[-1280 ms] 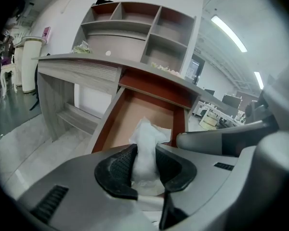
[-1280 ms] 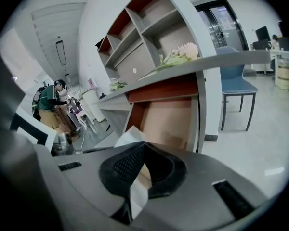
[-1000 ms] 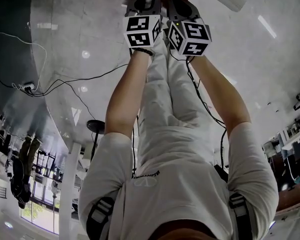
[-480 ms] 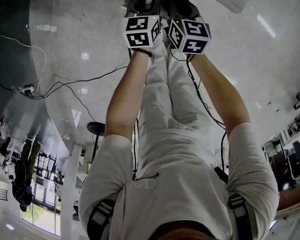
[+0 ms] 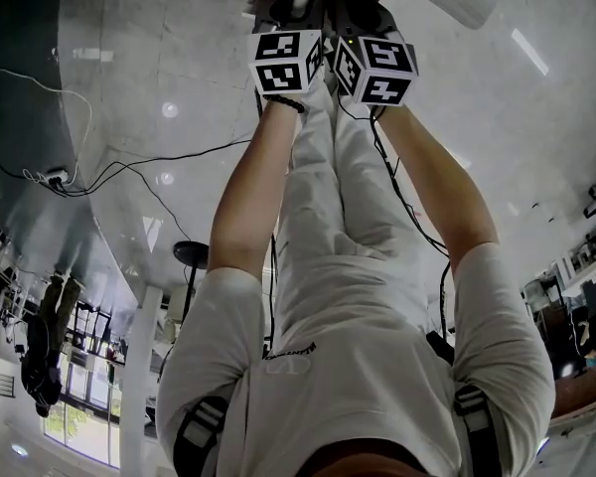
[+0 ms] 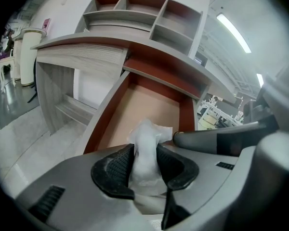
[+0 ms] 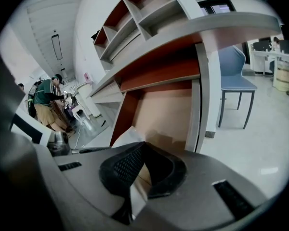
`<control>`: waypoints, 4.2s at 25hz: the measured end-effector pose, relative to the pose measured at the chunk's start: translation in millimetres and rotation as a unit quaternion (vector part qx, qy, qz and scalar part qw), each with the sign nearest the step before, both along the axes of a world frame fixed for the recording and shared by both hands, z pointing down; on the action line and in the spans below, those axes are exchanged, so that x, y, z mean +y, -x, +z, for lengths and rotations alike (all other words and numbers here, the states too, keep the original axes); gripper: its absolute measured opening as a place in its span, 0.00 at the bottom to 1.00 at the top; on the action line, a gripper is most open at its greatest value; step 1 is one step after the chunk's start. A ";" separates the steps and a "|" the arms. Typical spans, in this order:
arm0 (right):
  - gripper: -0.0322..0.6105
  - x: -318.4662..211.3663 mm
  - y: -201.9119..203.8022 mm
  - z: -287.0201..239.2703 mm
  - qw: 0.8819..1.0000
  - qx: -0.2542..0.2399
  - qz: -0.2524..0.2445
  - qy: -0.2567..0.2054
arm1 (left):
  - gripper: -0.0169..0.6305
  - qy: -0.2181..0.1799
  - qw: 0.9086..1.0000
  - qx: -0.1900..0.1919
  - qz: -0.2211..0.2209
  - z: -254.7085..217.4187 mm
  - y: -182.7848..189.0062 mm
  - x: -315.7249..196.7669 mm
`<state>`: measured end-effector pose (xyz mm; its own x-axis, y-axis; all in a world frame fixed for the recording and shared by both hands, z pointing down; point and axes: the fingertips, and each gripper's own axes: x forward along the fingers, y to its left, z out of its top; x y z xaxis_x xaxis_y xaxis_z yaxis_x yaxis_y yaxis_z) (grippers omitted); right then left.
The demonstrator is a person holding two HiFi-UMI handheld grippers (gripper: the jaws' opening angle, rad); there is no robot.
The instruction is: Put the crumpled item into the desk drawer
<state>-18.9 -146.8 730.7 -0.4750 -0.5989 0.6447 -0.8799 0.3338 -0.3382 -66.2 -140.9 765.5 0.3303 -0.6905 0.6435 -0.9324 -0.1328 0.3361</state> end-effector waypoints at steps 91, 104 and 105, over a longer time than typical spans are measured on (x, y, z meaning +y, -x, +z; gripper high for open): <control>0.05 71.9 -177.7 -566.9 0.953 -0.031 0.046 -0.298 | 0.03 -0.382 0.921 -0.074 -0.017 -597.4 57.5 86.1; 0.05 78.2 -184.6 -566.1 0.954 -0.032 0.041 -0.295 | 0.03 -0.370 0.927 -0.063 -0.012 -587.6 37.7 85.6; 0.05 78.1 -184.8 -566.0 0.954 -0.033 0.041 -0.295 | 0.03 -0.368 0.928 -0.063 -0.011 -586.0 37.1 85.7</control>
<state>165.9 -68.7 164.7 -0.4392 -0.8851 0.1540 -0.8944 0.4146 -0.1678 -103.3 -55.2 179.4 0.2650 -0.9639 0.0271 -0.9634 -0.2635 0.0497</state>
